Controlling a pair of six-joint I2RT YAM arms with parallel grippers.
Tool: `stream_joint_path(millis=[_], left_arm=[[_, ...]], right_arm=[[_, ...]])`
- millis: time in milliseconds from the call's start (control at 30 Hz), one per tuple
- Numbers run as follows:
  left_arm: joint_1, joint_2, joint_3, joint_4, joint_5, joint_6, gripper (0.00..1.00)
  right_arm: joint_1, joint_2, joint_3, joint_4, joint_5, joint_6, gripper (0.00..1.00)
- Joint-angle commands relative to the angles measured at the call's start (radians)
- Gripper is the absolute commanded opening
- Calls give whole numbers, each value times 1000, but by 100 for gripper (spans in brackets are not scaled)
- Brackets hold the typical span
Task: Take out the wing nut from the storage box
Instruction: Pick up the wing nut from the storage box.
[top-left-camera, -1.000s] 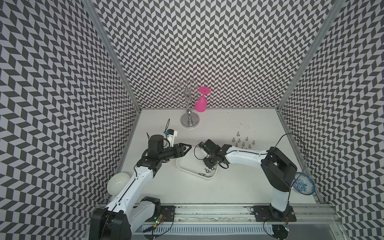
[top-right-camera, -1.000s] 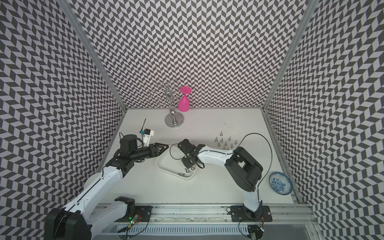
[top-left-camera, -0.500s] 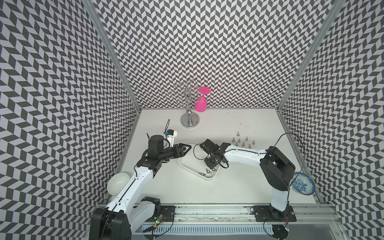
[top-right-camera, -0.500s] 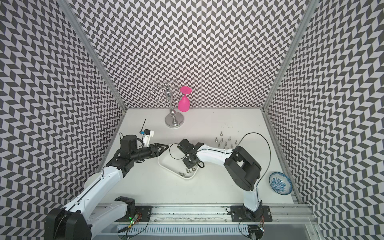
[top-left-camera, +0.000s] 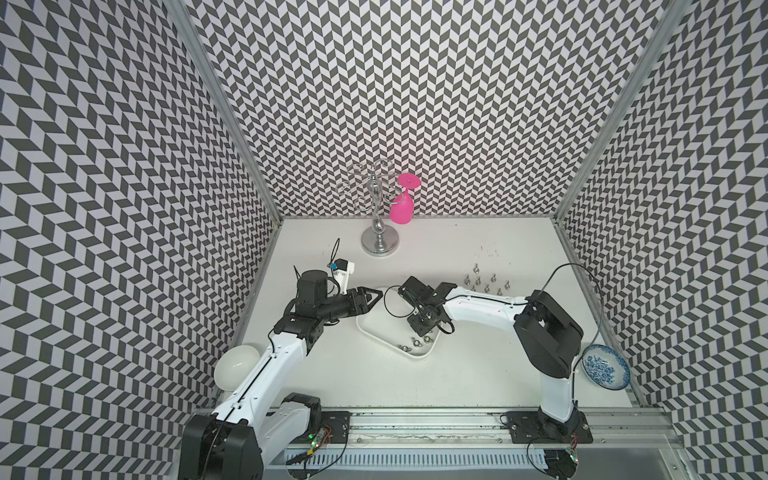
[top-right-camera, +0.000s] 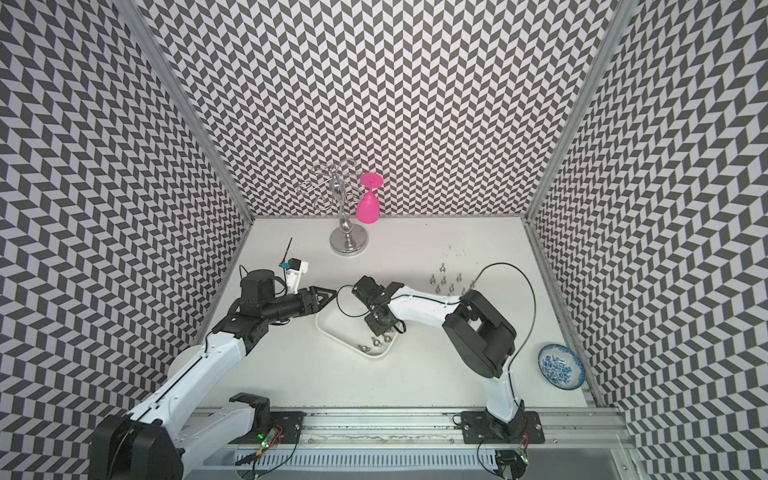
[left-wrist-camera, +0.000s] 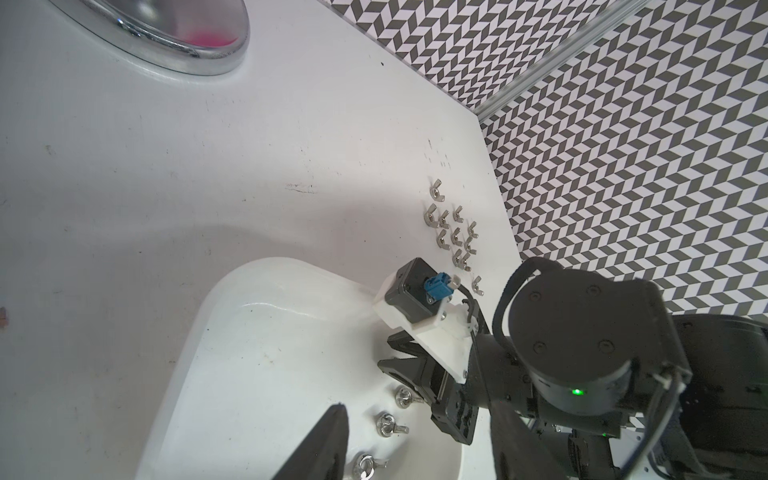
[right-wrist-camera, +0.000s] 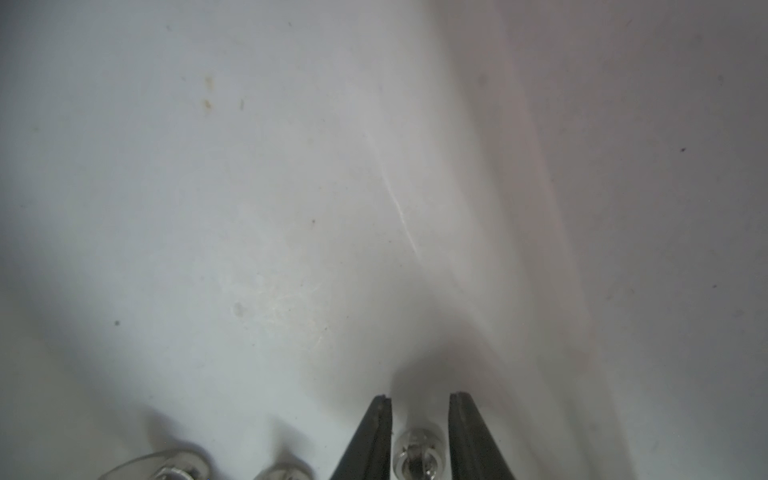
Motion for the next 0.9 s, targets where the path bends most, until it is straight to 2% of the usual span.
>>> stream_joint_path(millis=[0, 100, 567, 667, 867], left_arm=[[-5, 6, -9, -9, -9, 20, 58], [-5, 8, -8, -9, -10, 24, 58], [-5, 13, -10, -5, -12, 24, 58], [-5, 22, -9, -3, -12, 21, 58], [-15, 27, 6, 17, -8, -3, 58]], right_arm=[[2, 15, 0, -14, 16, 18, 29], [2, 22, -4, -21, 11, 26, 28], [2, -6, 7, 14, 0, 33, 0], [2, -38, 22, 36, -13, 49, 0], [1, -125, 71, 51, 35, 85, 0]])
